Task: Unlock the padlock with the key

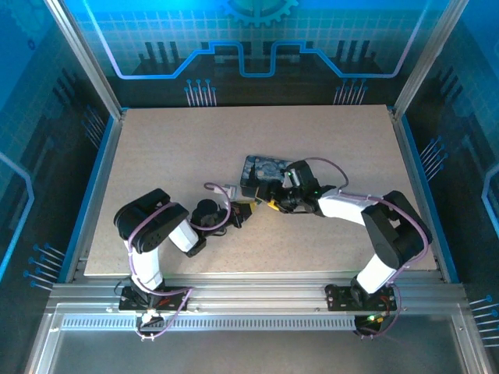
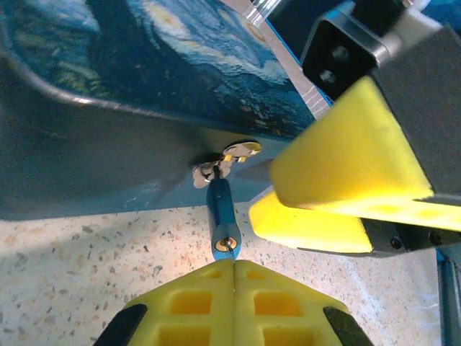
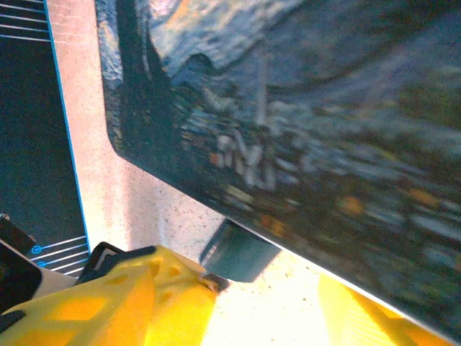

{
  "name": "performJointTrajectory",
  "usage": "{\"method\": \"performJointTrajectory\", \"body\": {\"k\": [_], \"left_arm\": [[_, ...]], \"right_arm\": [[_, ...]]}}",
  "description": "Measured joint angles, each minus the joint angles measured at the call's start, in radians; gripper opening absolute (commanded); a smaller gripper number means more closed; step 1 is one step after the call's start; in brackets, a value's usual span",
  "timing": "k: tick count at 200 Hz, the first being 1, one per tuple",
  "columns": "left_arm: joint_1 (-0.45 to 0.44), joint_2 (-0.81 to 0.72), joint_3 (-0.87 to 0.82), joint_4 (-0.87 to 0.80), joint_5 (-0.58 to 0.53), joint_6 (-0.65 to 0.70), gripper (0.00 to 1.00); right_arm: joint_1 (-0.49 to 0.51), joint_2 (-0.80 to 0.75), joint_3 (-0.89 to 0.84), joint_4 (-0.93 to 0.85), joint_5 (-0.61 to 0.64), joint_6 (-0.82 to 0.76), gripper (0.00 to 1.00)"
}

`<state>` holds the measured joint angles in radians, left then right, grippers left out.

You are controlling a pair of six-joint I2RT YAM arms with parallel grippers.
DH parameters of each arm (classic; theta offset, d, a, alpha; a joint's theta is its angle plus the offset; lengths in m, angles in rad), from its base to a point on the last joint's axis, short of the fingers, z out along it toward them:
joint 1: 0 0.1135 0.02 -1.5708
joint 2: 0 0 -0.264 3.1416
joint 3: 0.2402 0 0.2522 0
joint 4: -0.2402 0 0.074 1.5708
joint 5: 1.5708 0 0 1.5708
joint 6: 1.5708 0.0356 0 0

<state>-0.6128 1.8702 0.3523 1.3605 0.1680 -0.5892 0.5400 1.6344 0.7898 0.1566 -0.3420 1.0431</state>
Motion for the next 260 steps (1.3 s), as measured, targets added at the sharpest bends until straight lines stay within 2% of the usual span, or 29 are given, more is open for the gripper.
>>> {"method": "performJointTrajectory", "body": {"k": [50,125,155,191,208,234,260], "left_arm": [[-0.004,0.028,-0.002,0.008,-0.008,-0.076,0.0],[-0.012,0.026,-0.002,0.013,-0.007,-0.159,0.0],[-0.012,0.018,-0.002,0.015,-0.007,-0.187,0.0],[-0.013,0.012,-0.005,0.018,-0.007,-0.207,0.0],[-0.014,0.004,-0.012,0.016,-0.007,-0.218,0.0],[-0.017,-0.005,-0.014,0.015,-0.006,-0.225,0.0],[-0.017,-0.012,-0.014,0.015,-0.006,-0.228,0.0]], "right_arm": [[0.023,-0.005,-0.115,0.18,0.044,0.065,0.61],[0.043,0.078,-0.122,0.396,0.052,0.141,0.59],[0.049,0.106,-0.122,0.464,0.059,0.17,0.51],[0.059,0.115,-0.122,0.498,0.075,0.204,0.63],[0.069,0.113,-0.135,0.512,0.09,0.217,0.62],[0.08,0.11,-0.152,0.543,0.107,0.226,0.55],[0.082,0.111,-0.153,0.549,0.111,0.233,0.58]]}}
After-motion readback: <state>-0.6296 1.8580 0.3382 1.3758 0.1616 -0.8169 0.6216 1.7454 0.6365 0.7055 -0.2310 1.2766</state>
